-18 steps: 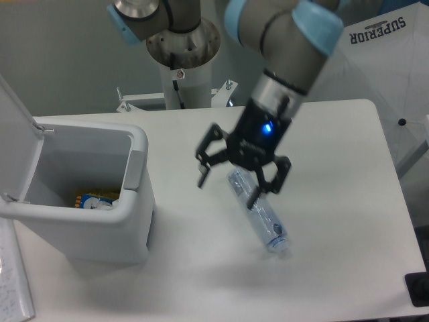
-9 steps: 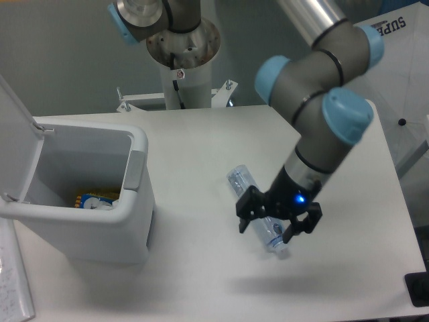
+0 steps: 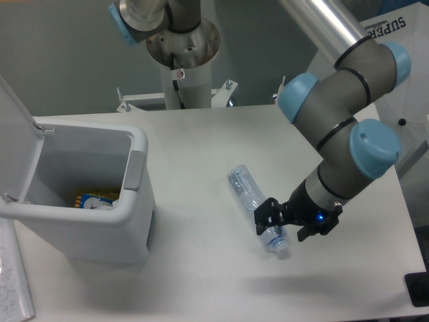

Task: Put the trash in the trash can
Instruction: 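Lower the gripper to the bottle's cap end and adjust position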

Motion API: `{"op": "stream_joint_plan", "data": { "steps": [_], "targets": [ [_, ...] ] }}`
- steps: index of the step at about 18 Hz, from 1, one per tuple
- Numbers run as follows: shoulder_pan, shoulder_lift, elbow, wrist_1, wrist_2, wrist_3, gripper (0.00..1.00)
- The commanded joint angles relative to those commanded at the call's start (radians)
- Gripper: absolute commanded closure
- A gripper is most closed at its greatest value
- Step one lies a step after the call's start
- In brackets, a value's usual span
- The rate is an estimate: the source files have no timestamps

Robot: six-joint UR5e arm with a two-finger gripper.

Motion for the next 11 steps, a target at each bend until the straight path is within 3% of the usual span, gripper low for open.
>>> {"op": "stream_joint_plan", "data": {
  "steps": [3, 8, 11],
  "targets": [
    [-0.006, -0.017, 0.003, 0.000, 0.008, -0.037, 0.00],
    [-0.048, -0.092, 0.011, 0.003, 0.181, -0.121, 0.00],
    [-0.051, -0.107, 0.011, 0.005, 0.195, -0.141, 0.00]
  ]
}}
